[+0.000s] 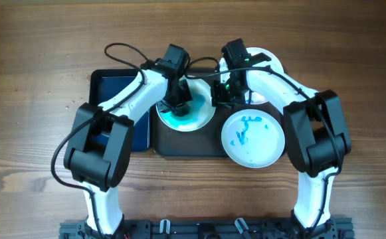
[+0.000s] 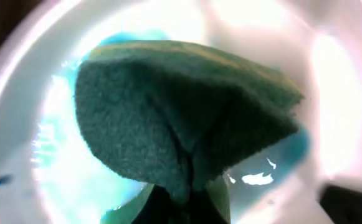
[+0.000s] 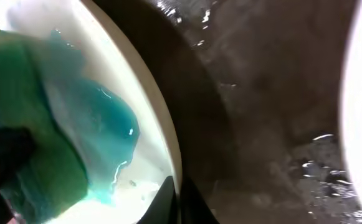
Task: Clean dirty plates on tray and stack at the side
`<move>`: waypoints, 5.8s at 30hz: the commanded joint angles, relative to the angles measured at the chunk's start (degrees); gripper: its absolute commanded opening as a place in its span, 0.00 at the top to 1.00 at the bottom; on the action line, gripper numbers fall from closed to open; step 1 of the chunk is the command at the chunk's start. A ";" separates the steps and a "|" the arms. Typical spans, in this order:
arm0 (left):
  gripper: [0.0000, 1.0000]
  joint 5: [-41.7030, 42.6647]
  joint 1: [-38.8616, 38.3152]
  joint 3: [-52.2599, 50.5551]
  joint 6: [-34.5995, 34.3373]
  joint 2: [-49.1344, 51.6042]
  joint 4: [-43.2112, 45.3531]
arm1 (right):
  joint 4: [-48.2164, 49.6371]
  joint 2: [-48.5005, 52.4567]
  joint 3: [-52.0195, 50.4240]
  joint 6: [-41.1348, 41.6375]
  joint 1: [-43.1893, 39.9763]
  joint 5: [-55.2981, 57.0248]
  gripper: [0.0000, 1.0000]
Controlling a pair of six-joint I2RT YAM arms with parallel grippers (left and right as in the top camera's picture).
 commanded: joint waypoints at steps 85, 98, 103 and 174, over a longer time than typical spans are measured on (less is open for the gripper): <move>0.96 6.91 -4.57 5.99 7.32 5.25 -10.75 | 2.51 -7.78 -6.49 2.95 2.71 5.53 0.94; 0.96 6.91 -4.09 5.99 6.16 5.25 -9.92 | 2.01 -5.68 -6.51 -5.01 2.69 6.03 0.71; 0.96 6.91 -4.11 5.99 6.19 5.25 -9.51 | 1.38 -5.70 -6.45 -9.05 2.69 7.89 0.74; 0.96 -1.90 -2.25 5.97 7.02 5.25 -11.41 | 4.37 -5.60 -10.69 -4.07 2.75 10.01 0.95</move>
